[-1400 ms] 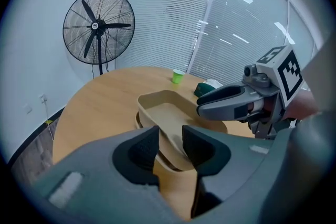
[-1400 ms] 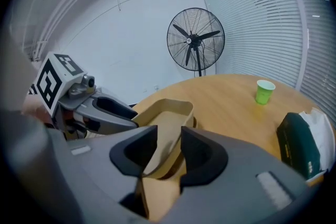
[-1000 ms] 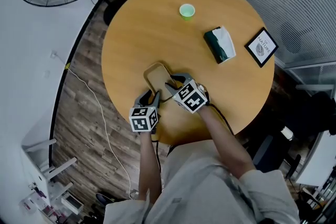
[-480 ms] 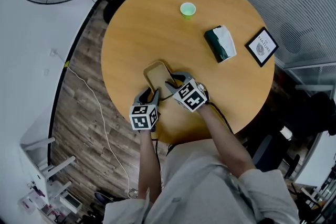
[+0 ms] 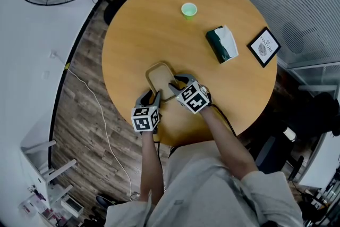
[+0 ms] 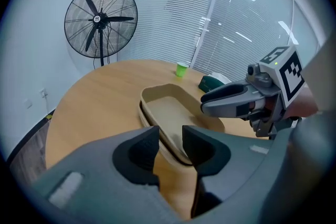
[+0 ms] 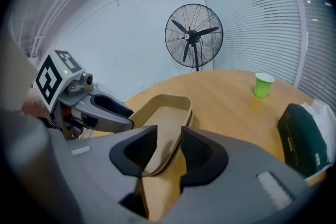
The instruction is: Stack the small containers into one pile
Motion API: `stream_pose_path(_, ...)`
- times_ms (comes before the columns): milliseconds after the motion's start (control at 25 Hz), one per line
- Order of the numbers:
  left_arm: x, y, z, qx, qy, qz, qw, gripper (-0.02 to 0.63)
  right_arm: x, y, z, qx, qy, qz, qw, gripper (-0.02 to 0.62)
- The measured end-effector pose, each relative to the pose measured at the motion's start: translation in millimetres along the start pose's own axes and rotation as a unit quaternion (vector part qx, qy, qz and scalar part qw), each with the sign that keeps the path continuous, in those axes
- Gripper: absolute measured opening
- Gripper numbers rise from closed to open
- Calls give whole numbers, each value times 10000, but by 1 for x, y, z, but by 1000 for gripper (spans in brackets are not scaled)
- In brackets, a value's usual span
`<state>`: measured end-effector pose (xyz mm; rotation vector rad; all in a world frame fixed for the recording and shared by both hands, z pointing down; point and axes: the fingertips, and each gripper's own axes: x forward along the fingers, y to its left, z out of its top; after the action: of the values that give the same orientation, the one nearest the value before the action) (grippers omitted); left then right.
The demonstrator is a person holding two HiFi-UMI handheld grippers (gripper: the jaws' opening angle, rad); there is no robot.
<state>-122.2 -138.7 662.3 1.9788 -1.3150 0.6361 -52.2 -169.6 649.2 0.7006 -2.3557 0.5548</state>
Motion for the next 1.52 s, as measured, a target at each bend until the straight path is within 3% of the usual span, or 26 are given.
stream_pose_path(680, -32, -20, -3, 81, -283, 10, 9996, 143, -39, 10, -13, 342, -236, -213, 9989, 137)
stream_pose_path(1160, -70, -47, -34, 170, -283, -53, 9994, 143, -78, 49, -43, 659, -384, -379, 9964, 138)
stream_pose_path(1520, -95, -60, -56, 418, -273, -136, 9987, 143, -97, 68, -64, 999, -550, -743, 9907, 138)
